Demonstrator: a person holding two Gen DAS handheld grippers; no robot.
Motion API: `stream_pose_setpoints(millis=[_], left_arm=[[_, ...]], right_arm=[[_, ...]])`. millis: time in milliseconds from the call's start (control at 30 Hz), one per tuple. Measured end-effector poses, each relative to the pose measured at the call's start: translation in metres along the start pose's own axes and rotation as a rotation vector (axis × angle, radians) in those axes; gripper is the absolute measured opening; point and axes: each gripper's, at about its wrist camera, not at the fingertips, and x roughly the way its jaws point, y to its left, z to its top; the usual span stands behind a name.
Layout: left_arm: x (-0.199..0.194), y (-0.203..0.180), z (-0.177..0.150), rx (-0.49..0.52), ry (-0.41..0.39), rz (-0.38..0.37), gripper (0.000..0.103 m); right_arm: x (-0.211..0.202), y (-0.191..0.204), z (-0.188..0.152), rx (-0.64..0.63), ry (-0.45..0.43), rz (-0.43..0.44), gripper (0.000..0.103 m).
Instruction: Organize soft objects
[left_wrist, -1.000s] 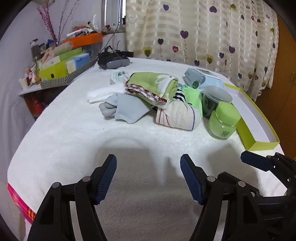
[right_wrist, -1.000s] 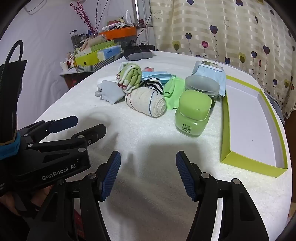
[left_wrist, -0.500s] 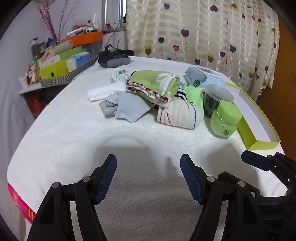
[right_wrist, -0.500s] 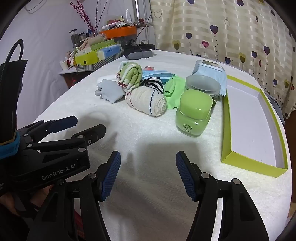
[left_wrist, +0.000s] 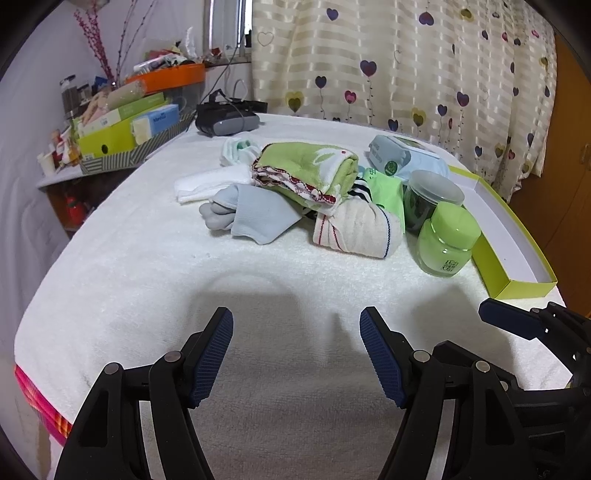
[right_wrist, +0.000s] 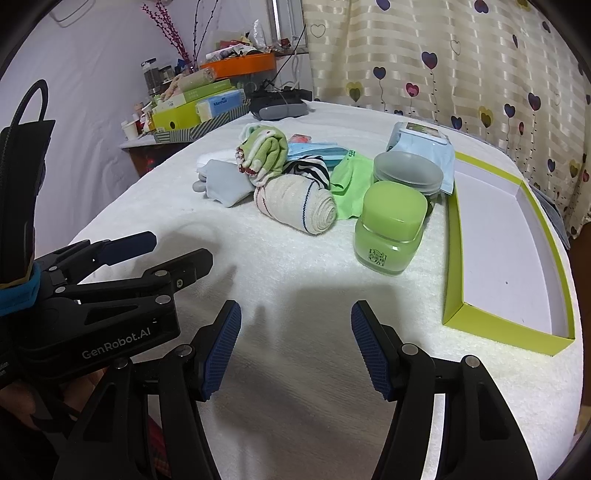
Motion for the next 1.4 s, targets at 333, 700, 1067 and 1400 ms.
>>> stream_pose_setpoints(millis=[333, 700, 1067, 1400], left_arm=[[-0.004, 0.0, 0.001, -0.011, 0.002, -0.02, 0.072], [-0.004, 0.004, 0.002, -0.019, -0.004, -0.03, 0.072], [-0.003, 0.009, 0.002, -0.039, -0.006, -0.048, 0.072], [-0.004, 0.014, 0.003, -0.063, -0.004, -0.068, 0.072]], right_arm=[[-0.001, 0.004, 0.003, -0.008, -0.004, 0.003, 0.063], [-0.001, 0.004, 0.004, -0.011, -0.012, 0.009, 0.063], [-0.003, 0.005, 0.006, -0.017, -0.014, 0.016, 0.063], [-0.002, 0.005, 0.008, -0.018, -0.018, 0.023, 0.063]])
